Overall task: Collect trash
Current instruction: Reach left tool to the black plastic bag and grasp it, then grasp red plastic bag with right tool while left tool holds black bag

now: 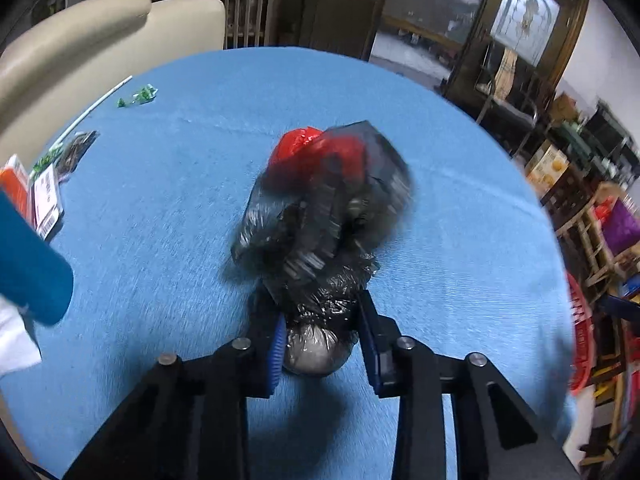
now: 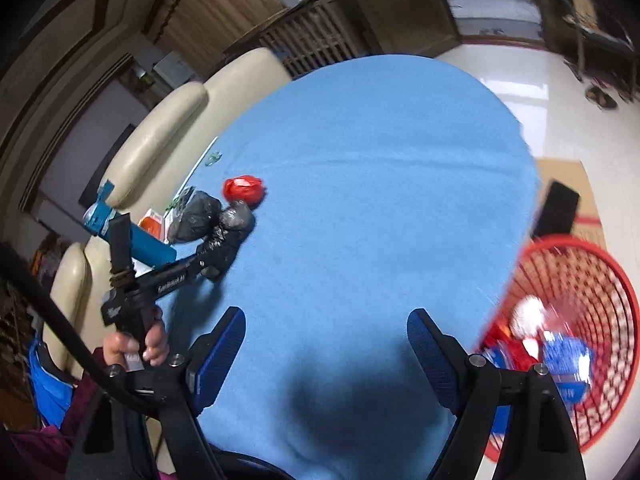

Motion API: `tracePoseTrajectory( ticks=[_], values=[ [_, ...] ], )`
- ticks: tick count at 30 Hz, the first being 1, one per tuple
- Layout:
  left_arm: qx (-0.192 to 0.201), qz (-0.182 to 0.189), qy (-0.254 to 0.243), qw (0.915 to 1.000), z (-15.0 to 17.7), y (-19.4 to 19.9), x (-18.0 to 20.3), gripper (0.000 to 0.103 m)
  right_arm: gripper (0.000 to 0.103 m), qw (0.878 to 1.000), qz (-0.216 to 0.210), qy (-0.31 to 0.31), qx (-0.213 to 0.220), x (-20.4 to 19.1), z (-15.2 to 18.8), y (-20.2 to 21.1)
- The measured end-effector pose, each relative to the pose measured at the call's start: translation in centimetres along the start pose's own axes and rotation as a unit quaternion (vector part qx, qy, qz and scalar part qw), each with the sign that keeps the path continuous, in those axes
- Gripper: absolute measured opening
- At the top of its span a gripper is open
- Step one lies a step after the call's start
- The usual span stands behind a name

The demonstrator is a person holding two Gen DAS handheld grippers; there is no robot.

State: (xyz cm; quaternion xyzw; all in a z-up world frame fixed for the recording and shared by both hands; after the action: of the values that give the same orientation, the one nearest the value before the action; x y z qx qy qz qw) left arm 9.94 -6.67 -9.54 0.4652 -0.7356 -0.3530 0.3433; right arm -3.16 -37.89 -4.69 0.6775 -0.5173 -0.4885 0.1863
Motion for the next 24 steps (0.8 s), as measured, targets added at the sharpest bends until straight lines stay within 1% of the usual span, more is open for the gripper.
tracePoseTrajectory(
  ticks=[3, 6, 9, 11, 13, 17, 19, 20, 21, 22, 23, 24],
  values=[
    [0.017, 0.012, 0.01, 0.9997, 1.5, 2.4, -0.6, 0.034, 0.086, 0.999, -0.006, 0.035, -0.007, -2.7, -2.0, -2.2],
    [0.03, 0.009, 0.014, 0.9994, 3.2, 4.8, -1.5, 0.034, 0.086, 0.997, -0.021, 0.072, -0.012, -5.8, -4.5, -5.1],
    [0.037, 0.009, 0.034, 0.9987, 4.6, 6.7, -2.8, 0.034, 0.086, 0.994, -0.028, 0.102, -0.015, -8.2, -6.9, -8.3],
    [0.041, 0.002, 0.049, 0.998, 5.8, 8.0, -3.8, 0.034, 0.086, 0.993, -0.026, 0.118, -0.017, -9.7, -8.9, -11.0],
    [0.04, -0.013, 0.062, 0.9972, 6.8, 8.8, -4.9, 0.034, 0.085, 0.99, -0.016, 0.137, -0.017, -11.2, -11.0, -13.8],
    [0.042, -0.044, 0.067, 0.9959, 7.9, 10.2, -5.5, 0.034, 0.085, 0.989, 0.0, 0.145, -0.018, -12.2, -13.9, -18.1],
    [0.043, -0.052, 0.068, 0.9954, 7.9, 10.5, -5.4, 0.034, 0.085, 0.989, 0.011, 0.144, -0.027, -12.5, -14.7, -20.2],
    [0.044, -0.055, 0.068, 0.9952, 7.9, 10.6, -5.3, 0.034, 0.079, 0.989, 0.016, 0.144, -0.034, -12.5, -14.9, -21.3],
    [0.044, -0.057, 0.068, 0.9951, 8.0, 10.7, -5.0, 0.034, 0.071, 0.988, 0.023, 0.146, -0.042, -12.5, -14.8, -22.2],
    [0.046, -0.058, 0.067, 0.995, 8.0, 10.8, -4.8, 0.034, 0.054, 0.986, 0.036, 0.151, -0.054, -12.5, -14.6, -23.1],
    [0.047, -0.059, 0.066, 0.995, 7.8, 10.8, -4.6, 0.034, 0.051, 0.985, 0.043, 0.157, -0.061, -12.4, -14.3, -23.6],
    [0.048, -0.06, 0.065, 0.995, 7.7, 11.0, -4.3, 0.034, 0.046, 0.985, 0.044, 0.159, -0.054, -12.3, -14.0, -23.4]
  ],
)
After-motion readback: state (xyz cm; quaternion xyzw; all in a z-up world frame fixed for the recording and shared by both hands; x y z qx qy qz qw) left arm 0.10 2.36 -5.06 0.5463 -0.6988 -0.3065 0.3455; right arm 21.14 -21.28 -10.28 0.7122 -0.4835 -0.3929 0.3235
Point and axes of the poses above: each gripper's, at about its wrist camera, not at the fingertips, and y roughly against the way its jaws point, x to its right, z to its underside, the point moved 1 cm from there along -y, roughly the way its jaws point, and after that the axes turned 3 degrees about -x, right-handed, at the moved point
